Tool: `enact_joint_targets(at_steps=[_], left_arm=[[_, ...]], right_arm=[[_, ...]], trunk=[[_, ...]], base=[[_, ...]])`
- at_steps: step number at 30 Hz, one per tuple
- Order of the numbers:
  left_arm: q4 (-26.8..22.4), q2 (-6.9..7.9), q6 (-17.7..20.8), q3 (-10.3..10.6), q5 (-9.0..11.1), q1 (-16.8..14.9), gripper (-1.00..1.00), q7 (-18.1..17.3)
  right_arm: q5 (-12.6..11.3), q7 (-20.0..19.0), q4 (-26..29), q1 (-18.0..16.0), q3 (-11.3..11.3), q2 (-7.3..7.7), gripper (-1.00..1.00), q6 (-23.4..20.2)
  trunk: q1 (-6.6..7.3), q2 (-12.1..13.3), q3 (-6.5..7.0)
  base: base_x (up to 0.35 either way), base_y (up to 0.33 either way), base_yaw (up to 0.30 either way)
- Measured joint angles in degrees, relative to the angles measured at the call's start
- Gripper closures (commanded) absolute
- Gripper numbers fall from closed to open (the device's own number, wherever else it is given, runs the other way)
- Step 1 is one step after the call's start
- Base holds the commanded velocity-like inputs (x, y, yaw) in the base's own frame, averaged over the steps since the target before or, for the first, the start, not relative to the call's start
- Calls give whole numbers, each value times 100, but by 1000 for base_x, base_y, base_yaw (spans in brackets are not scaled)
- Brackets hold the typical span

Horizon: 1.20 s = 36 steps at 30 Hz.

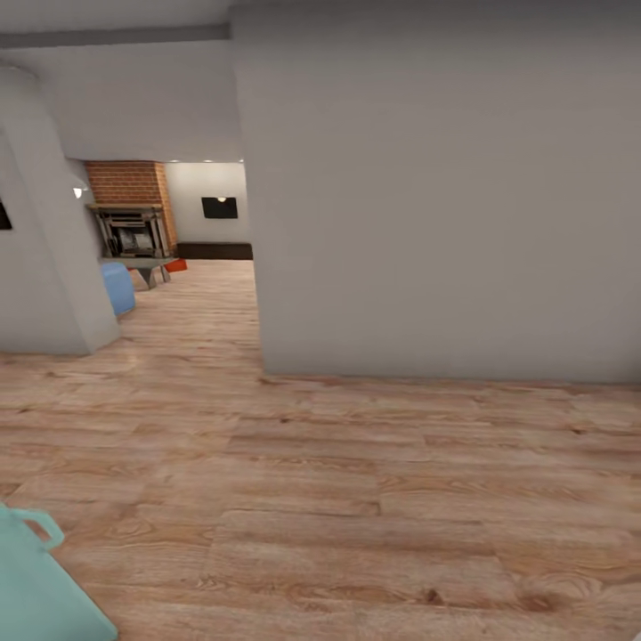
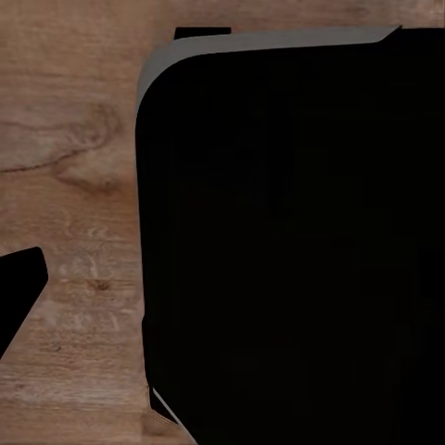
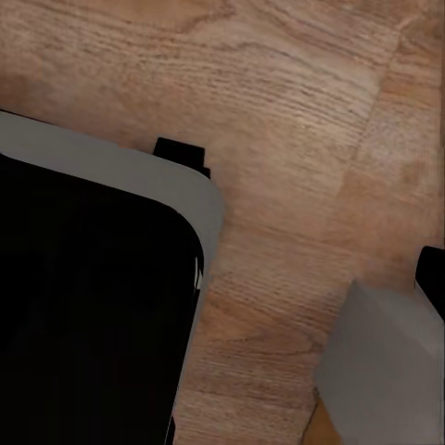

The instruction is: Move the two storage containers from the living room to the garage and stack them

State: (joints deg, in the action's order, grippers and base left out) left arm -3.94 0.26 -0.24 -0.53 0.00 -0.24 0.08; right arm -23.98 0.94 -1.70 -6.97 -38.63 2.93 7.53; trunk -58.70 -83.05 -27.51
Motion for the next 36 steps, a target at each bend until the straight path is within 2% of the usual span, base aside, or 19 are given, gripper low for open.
enact_joint_targets(at_steps=[5, 36], left_arm=[[0, 0, 0, 0, -1, 0, -100, 0], [-1, 0, 0, 3, 0, 0, -100, 0]], right_arm=[[0, 0, 1, 3, 0, 0, -100, 0], [-7, 1, 1, 3, 0, -7, -100, -7]], trunk=[[0, 0, -12], [0, 0, -14]], base=[[323, 0, 171], [323, 0, 2]])
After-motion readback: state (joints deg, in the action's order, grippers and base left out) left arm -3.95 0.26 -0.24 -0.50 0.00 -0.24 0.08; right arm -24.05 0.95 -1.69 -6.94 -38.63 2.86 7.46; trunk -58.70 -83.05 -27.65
